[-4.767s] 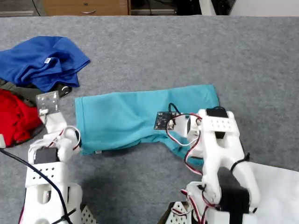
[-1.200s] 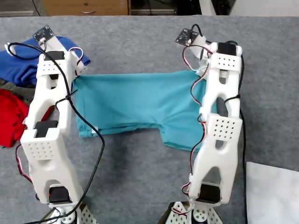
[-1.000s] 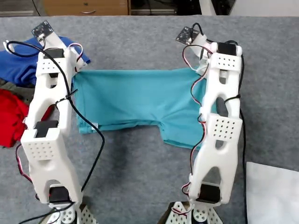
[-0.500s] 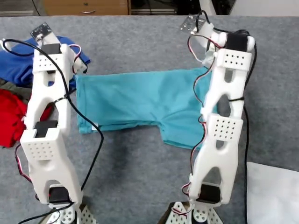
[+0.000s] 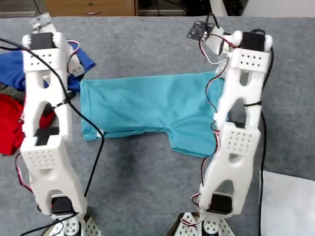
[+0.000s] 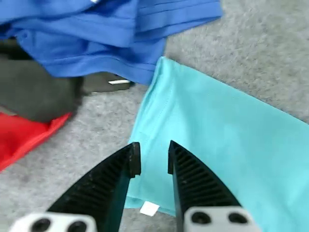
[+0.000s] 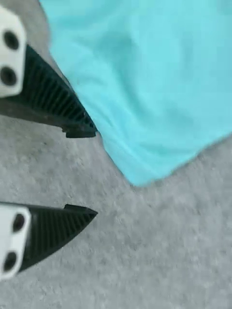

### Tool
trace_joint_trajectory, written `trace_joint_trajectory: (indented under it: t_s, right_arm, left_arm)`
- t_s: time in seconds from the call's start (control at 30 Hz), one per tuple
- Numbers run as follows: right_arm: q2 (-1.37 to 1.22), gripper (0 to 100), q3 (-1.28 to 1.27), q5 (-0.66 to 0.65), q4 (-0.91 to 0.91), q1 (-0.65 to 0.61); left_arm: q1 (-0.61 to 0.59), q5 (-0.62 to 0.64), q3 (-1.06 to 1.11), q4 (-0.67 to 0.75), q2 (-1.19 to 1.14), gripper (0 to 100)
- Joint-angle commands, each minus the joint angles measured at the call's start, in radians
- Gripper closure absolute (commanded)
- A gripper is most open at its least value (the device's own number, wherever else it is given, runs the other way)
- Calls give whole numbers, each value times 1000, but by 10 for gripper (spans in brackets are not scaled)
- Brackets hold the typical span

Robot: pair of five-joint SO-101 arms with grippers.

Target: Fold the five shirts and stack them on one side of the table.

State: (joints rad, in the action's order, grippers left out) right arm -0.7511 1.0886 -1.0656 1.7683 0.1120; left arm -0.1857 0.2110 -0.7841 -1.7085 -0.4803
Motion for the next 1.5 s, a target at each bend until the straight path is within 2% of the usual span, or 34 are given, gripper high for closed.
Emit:
trace_joint_trajectory:
  t_s: [0.0,0.13,0.23,0.4,0.5,0.6,0.83,1.1,1.33,1.47]
  right_arm:
    - [262,771,-283,-58,12,-28]
    - [452,771,-573,-81,-49,-39]
    - [591,771,-779,-114,-92,-39]
    - [811,771,-1156,-144,-199,-61]
    - [926,771,-1386,-175,-285,-94]
    - [1010,771,-1577,-175,-356,-133]
    - [1101,771,-1839,-175,-456,-166]
    - [1101,771,-1962,-175,-571,-166]
    - [1098,771,-2060,-133,-736,-248]
    - [1024,771,-2066,-133,-798,-249]
  left_arm:
    - [-28,-61,29,-8,151,888]
    - [-32,-127,193,18,275,888]
    - [-51,-147,397,115,357,888]
    - [-81,-186,816,379,489,850]
    - [-84,-203,1082,606,536,827]
    - [-84,-196,1255,767,541,825]
    - [-124,-196,1367,964,490,825]
    - [-129,-196,1318,930,450,825]
    - [-127,-196,1320,930,449,826]
    - [-127,-198,1321,930,449,826]
